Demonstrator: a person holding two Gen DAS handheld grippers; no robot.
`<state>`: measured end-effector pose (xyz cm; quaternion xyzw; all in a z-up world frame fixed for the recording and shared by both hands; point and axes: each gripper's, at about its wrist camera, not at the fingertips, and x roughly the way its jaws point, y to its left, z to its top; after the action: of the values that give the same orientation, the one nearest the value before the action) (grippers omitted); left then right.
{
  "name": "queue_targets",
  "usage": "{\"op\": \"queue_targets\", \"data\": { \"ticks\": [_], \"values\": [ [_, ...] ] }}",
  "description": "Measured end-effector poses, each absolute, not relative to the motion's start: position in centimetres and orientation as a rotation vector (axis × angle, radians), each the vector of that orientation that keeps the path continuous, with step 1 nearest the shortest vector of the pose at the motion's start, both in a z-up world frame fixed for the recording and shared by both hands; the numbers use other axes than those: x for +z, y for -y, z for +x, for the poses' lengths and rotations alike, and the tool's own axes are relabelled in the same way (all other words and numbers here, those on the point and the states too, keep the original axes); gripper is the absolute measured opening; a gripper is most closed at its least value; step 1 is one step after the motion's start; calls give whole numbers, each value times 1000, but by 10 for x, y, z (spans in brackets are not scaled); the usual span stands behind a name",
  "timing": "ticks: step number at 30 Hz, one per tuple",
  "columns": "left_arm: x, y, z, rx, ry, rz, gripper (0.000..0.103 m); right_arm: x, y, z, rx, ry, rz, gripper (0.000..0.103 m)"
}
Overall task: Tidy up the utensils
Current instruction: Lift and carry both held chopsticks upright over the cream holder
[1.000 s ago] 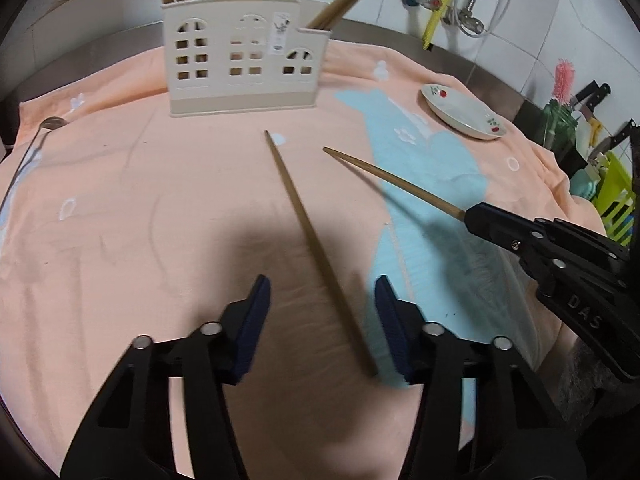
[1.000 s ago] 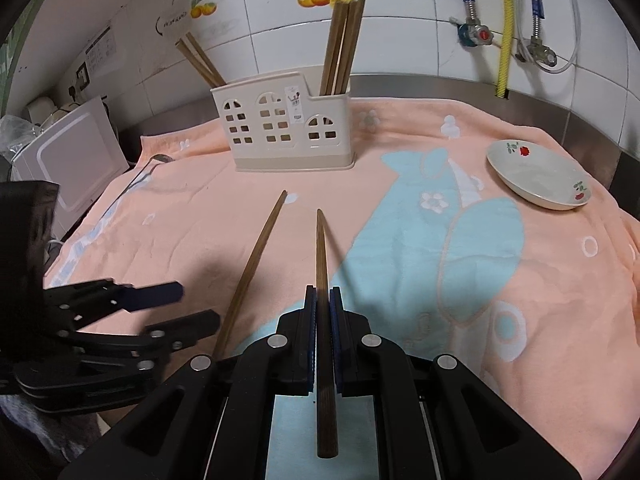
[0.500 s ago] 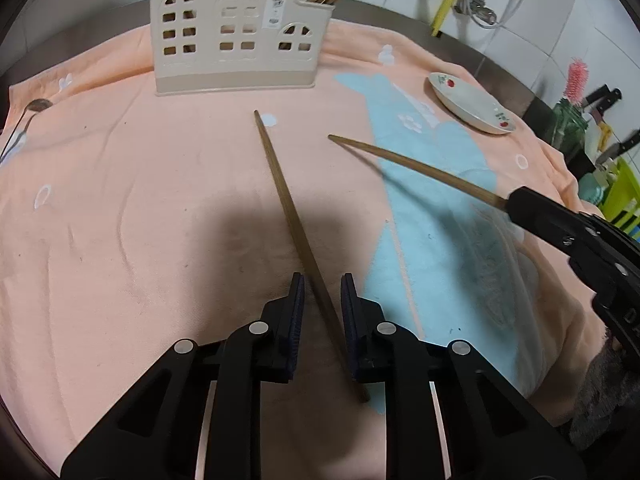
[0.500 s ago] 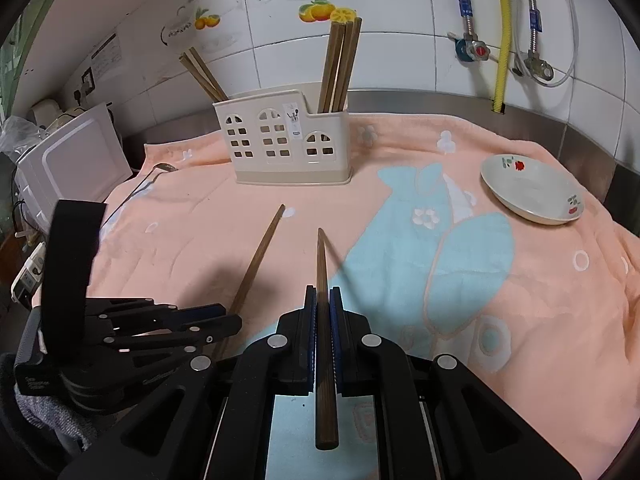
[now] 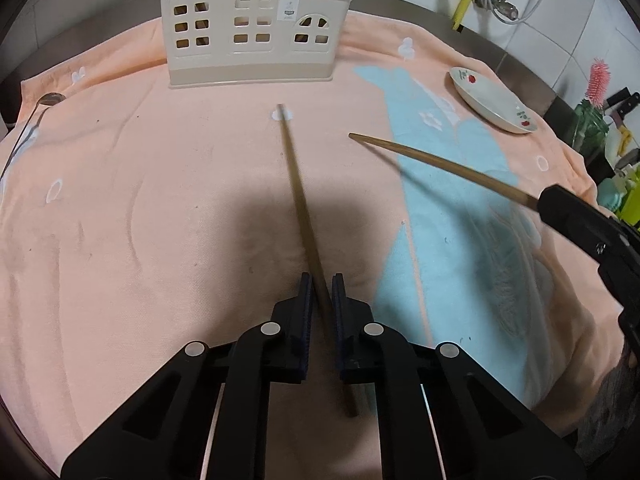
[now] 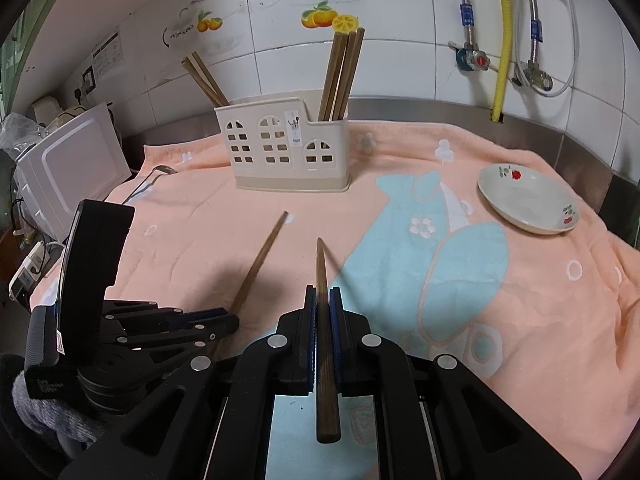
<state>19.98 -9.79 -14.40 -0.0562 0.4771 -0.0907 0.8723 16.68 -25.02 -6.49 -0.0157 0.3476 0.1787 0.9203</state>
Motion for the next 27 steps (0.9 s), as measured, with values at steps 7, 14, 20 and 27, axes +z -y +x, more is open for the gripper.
{"op": "queue_targets", "data": {
  "ticks": [7, 14, 20, 27],
  "values": [
    [-115, 78, 186, -226, -925, -109, 5, -53, 248, 166, 366, -687, -42, 6],
    [-73, 60, 179, -248, -802, -129, 5, -43, 242, 174, 374, -663, -35, 7],
    [-43, 51, 184, -263, -723, -109, 5, -30, 230, 188, 396, -647, -43, 6],
    [-18, 41, 200, -284, -690, -91, 5, -14, 216, 215, 419, -662, -72, 6]
  ]
}}
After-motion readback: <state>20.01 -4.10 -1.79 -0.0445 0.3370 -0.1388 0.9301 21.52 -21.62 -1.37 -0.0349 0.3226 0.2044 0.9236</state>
